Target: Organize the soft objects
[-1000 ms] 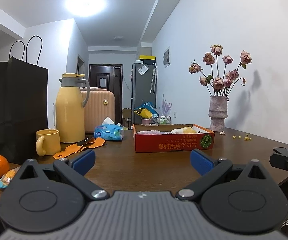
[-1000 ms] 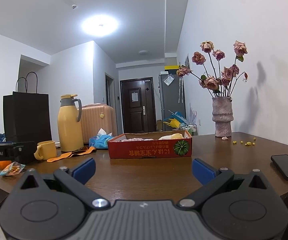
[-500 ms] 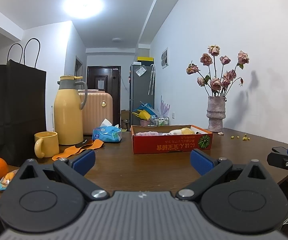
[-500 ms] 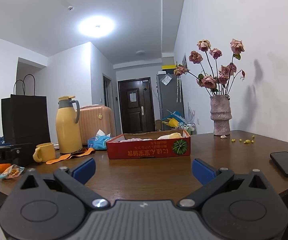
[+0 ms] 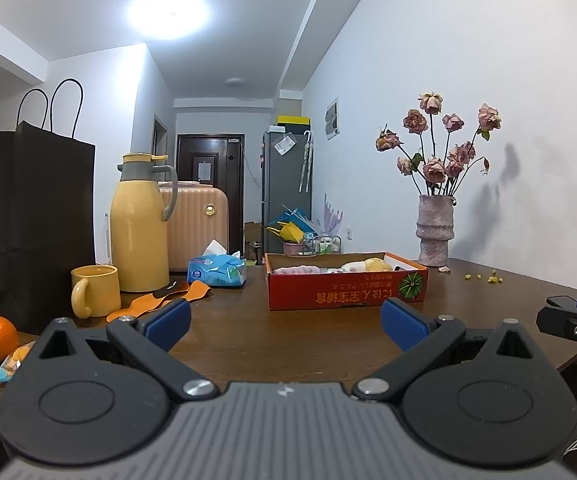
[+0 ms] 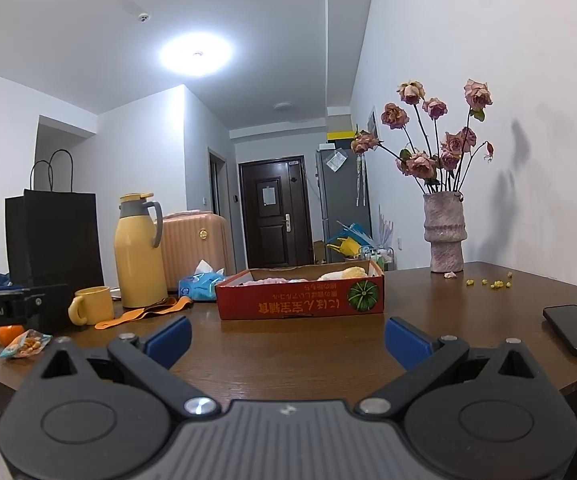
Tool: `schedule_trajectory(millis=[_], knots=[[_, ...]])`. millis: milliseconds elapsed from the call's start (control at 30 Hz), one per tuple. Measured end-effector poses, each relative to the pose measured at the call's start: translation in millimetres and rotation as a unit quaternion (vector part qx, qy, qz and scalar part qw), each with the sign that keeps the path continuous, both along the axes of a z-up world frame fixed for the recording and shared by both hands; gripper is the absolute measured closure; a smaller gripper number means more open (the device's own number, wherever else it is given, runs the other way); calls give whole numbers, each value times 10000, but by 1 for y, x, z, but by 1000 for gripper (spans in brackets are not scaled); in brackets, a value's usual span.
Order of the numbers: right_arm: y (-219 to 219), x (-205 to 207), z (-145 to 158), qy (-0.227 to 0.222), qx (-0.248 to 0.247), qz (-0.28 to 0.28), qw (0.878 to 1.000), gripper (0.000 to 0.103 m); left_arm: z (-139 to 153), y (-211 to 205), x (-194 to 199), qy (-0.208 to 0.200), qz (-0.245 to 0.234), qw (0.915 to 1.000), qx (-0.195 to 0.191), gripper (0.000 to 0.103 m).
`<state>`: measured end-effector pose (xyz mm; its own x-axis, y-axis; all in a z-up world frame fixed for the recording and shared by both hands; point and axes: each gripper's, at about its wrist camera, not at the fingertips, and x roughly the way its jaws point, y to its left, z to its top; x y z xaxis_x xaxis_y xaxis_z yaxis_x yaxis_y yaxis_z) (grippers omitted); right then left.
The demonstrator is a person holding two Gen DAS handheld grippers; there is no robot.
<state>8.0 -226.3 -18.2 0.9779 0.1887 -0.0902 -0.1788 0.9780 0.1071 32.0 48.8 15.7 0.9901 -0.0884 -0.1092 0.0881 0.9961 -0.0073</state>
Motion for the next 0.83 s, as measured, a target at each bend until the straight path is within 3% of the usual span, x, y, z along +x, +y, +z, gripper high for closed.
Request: schedule_trajectory(millis=[833], knots=[[1,-1,-1,-7,10,-58,10000,0,2,-2,-8,-125,22,9999,46,0]])
